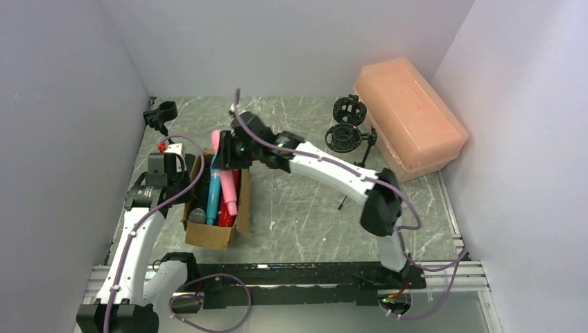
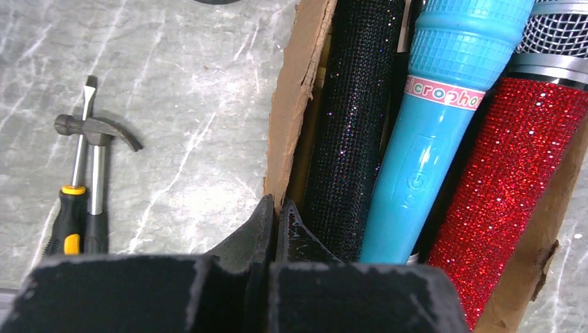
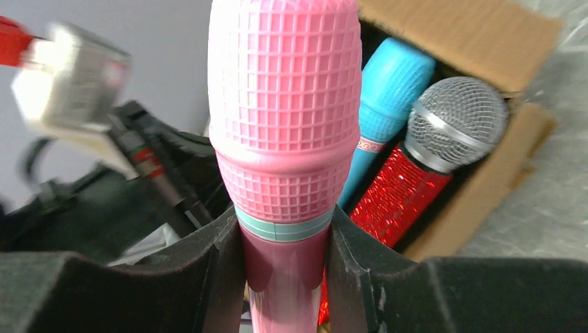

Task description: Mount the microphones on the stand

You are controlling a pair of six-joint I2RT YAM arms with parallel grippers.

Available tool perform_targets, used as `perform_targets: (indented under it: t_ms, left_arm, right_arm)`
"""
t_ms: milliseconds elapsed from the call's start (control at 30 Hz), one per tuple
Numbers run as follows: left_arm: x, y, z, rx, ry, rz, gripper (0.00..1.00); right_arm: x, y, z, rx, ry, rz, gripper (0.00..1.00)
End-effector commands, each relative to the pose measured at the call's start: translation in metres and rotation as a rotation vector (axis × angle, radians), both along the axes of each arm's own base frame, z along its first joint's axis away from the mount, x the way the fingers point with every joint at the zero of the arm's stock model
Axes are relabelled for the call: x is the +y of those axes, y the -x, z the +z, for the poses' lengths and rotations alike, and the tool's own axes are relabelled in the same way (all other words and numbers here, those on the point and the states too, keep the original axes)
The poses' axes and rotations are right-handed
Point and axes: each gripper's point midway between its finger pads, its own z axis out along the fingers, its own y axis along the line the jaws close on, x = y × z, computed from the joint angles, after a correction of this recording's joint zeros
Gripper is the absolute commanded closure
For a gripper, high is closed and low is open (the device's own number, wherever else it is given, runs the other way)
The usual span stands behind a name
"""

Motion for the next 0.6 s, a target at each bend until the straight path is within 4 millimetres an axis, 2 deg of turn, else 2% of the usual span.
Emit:
perform_targets:
  t_ms: [0,100,167,267,433,567]
  left_arm:
    - [0.018,-0.016,0.039,-0.179,-0.073,0.063,1.0]
    - [0.018,-0.009,0.04,-0.234,-0.061,0.09,1.0]
    - [0.021,-0.009,0.041,-0.269,-0.055,0.119,1.0]
    - [0.018,-0.007,0.038,-0.27,-0.039,0.119,1.0]
    - [0.016,-0.01,0.03,-0.216,-0.038,0.102,1.0]
    - [0.016,-0.013,0.026,-0.195,-0.056,0.072,1.0]
  right_arm:
    - [-0.033,0.003,0.069,-0.108,-0.105,-0.014,0.82]
    - [-0.057,0.01,0.037,-0.083,-0.033,-0.045,0.82]
    - [-0.075,0.014,0.001,-0.047,0.031,-0.078,0.82]
    - [-0.091,0.016,-0.042,0.001,0.089,-0.11,0.82]
    - [-0.09,0.013,-0.096,0.054,0.179,-0.11,0.82]
    - [-0.082,0.003,-0.12,0.068,0.231,-0.114,0.82]
